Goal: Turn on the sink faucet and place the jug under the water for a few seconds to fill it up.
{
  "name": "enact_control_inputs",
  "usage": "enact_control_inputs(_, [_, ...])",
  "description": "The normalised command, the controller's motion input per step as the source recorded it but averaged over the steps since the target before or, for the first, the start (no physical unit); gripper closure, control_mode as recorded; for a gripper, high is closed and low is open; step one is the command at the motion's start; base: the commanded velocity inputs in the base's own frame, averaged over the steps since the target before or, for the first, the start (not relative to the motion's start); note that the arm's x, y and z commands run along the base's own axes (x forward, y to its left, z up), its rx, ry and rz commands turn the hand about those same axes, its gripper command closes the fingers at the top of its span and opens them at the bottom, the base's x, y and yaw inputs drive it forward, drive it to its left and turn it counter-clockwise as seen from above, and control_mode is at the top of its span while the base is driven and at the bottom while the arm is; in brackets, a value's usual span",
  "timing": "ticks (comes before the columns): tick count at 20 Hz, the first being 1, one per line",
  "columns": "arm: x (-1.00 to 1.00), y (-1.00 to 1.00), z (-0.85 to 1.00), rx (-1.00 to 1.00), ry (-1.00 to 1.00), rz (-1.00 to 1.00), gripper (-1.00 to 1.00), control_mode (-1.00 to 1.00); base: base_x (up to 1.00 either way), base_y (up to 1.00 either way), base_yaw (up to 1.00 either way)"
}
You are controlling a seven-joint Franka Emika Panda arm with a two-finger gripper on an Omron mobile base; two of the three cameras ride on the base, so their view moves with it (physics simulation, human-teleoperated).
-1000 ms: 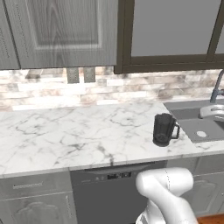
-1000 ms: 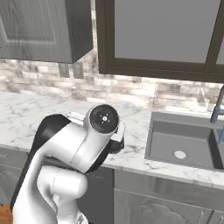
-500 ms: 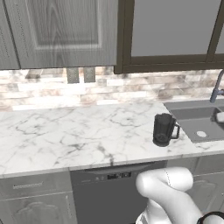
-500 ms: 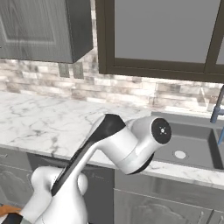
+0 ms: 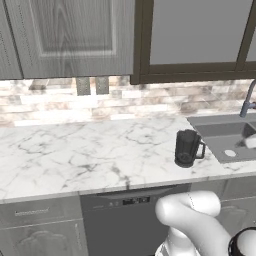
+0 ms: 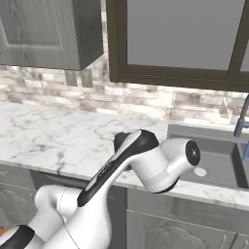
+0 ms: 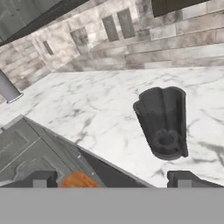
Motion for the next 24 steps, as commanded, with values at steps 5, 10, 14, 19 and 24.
enact_control_inputs(5, [0.25,0.03,-0.35,0.00,-0.09,0.09,-1.00,-1.00,0.00,0.00,0.00])
enact_control_inputs(10, [0.31,0.00,-0.35,0.00,-0.15,0.02,-1.00,-1.00,0.00,0.00,0.00])
enact_control_inputs(14, [0.32,0.00,-0.38,0.00,-0.16,0.00,-1.00,-1.00,0.00,0.00,0.00])
enact_control_inputs(19, [0.30,0.03,-0.41,0.00,-0.11,0.00,-1.00,-1.00,0.00,0.00,0.00])
enact_control_inputs(24, [0.33,0.00,-0.12,0.00,-0.03,0.02,-1.00,-1.00,0.00,0.00,0.00])
